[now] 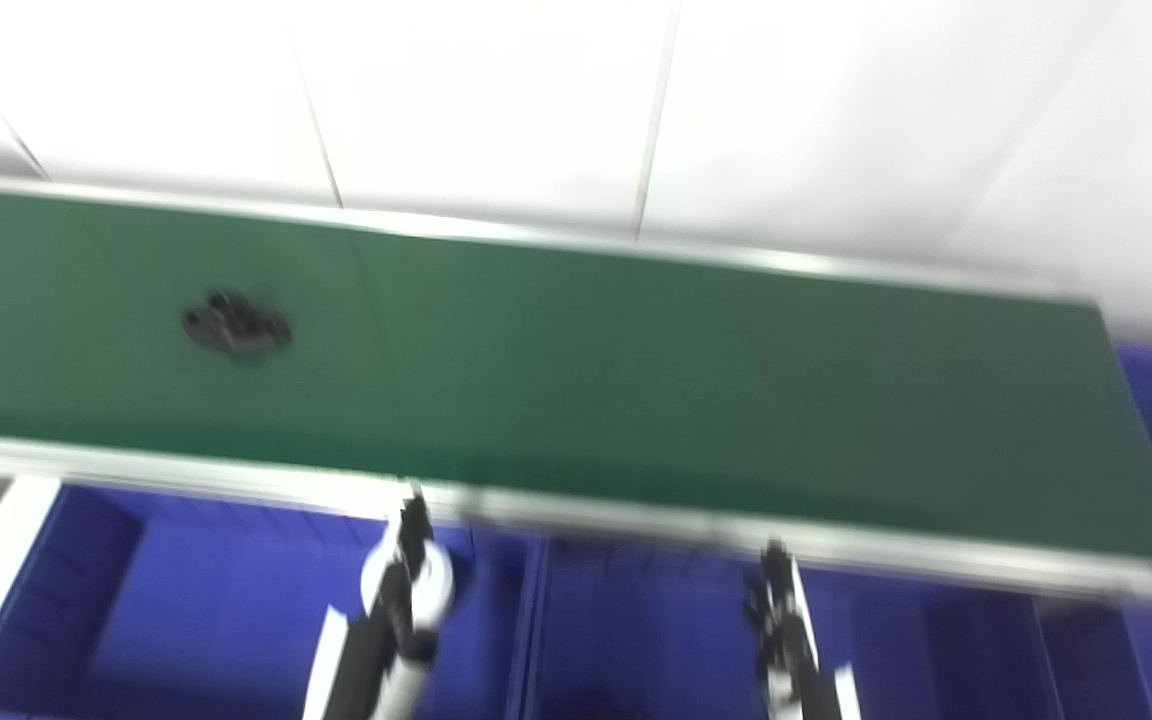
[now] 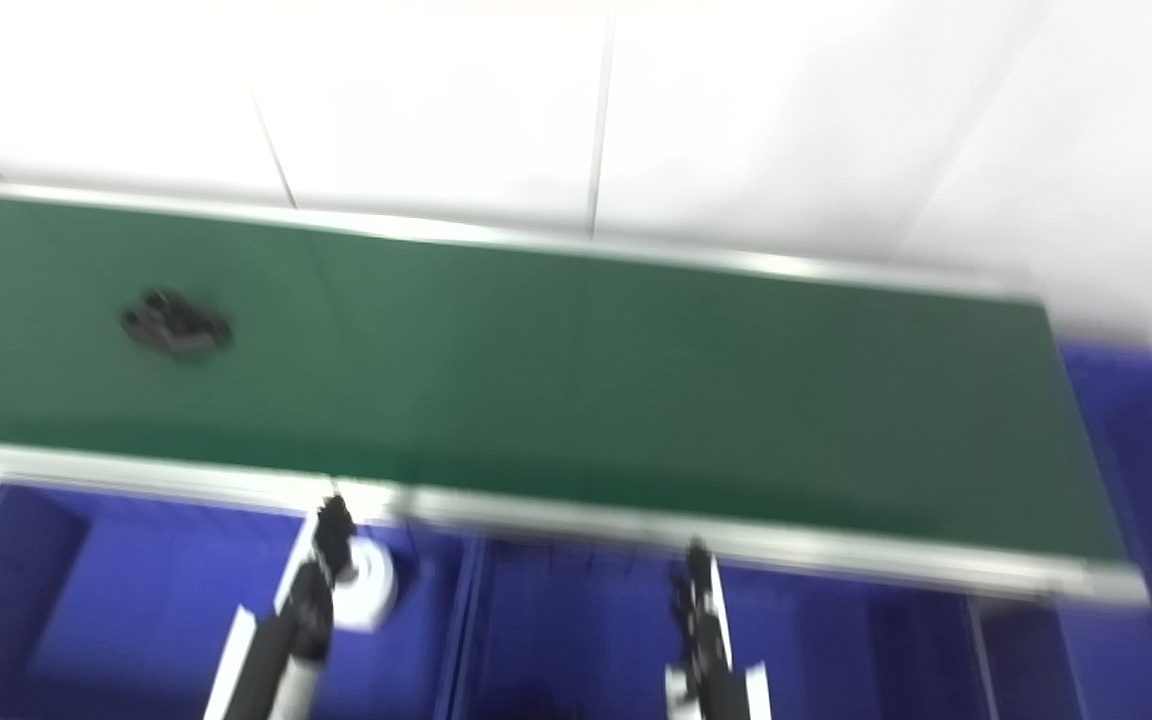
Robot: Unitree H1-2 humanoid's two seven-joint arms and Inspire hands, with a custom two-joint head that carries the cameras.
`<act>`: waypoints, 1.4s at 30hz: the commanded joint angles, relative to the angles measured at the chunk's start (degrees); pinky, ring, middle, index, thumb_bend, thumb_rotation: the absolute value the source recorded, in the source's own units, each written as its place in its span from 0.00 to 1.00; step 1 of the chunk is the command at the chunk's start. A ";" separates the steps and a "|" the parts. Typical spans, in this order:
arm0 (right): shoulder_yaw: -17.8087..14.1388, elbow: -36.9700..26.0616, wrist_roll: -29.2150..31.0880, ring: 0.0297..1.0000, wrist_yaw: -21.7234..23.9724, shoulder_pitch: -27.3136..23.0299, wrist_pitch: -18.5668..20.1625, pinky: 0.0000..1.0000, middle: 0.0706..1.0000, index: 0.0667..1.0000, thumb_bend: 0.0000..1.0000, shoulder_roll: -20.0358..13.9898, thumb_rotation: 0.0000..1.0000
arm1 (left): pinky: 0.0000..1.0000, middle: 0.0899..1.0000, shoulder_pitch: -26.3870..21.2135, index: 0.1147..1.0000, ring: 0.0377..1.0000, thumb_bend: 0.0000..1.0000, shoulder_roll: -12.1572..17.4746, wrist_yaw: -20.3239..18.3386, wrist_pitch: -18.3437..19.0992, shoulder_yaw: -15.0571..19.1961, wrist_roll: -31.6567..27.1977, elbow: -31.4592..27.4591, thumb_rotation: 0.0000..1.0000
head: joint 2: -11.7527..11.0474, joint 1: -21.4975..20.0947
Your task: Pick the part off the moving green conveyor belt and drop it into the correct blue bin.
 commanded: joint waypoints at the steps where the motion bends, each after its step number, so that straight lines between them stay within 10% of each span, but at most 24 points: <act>1: -0.22 -0.60 0.67 0.98 0.42 -0.02 -3.59 0.96 1.00 1.00 0.68 -0.43 1.00 | 1.00 1.00 -0.38 1.00 0.98 0.77 -0.79 1.05 -3.18 -0.57 1.45 -0.47 1.00 | -0.53 0.76; 17: -2.51 1.05 3.77 1.00 2.18 -1.58 -3.33 1.00 1.00 1.00 0.81 -2.68 1.00 | 0.87 0.96 -1.62 1.00 0.92 0.64 -3.00 2.84 -4.39 -2.16 5.56 2.25 0.98 | -1.84 6.36; 42: -2.87 2.72 1.65 0.98 2.38 -2.25 -3.59 1.00 1.00 1.00 0.69 -1.00 1.00 | 0.87 0.96 -3.04 1.00 0.93 0.63 -1.30 2.83 -4.61 -1.41 4.23 4.46 1.00 | -4.02 -0.29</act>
